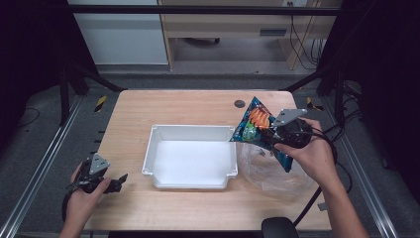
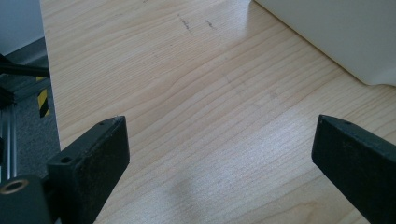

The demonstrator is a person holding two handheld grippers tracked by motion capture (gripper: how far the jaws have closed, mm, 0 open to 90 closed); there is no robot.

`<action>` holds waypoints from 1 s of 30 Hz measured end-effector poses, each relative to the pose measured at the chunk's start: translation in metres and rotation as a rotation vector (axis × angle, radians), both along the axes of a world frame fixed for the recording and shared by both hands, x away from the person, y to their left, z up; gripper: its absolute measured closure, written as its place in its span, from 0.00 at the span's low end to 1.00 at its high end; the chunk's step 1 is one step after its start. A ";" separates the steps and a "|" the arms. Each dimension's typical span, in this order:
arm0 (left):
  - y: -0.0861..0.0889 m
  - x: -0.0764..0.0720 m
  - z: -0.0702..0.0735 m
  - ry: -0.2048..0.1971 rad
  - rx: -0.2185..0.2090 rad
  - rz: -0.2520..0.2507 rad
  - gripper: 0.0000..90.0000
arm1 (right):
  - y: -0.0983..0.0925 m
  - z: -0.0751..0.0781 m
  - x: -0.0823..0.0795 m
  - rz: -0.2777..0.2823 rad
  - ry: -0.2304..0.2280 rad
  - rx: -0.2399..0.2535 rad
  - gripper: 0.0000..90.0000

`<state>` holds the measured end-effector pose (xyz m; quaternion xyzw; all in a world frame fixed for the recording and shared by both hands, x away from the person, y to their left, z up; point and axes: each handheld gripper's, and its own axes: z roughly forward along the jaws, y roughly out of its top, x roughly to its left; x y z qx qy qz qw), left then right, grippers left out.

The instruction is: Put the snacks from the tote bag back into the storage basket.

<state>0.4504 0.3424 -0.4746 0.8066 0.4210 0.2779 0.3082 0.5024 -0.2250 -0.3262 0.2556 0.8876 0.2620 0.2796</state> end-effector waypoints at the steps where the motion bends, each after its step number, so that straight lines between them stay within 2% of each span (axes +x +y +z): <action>1: 0.000 0.000 0.000 0.000 -0.001 -0.002 0.04 | 0.003 0.001 0.000 0.005 -0.002 -0.001 0.47; 5: 0.000 -0.001 0.000 0.000 -0.004 -0.003 0.04 | 0.015 0.004 0.003 0.024 -0.007 -0.011 0.48; 12: 0.001 -0.001 0.000 -0.001 -0.008 -0.005 0.04 | 0.037 0.009 0.008 0.071 -0.024 0.020 0.48; 15: 0.000 -0.001 0.001 -0.001 -0.008 -0.007 0.04 | 0.047 0.010 0.009 0.087 -0.033 0.014 0.48; 20: -0.001 -0.001 0.000 0.004 0.000 -0.008 0.04 | 0.060 0.007 0.011 0.119 -0.038 0.010 0.48; 25: -0.003 -0.001 -0.001 0.008 0.005 -0.008 0.04 | 0.074 -0.002 0.013 0.136 -0.041 0.021 0.48; 30: -0.002 -0.002 -0.003 0.014 0.011 0.003 0.04 | 0.084 -0.005 0.014 0.167 -0.043 0.035 0.48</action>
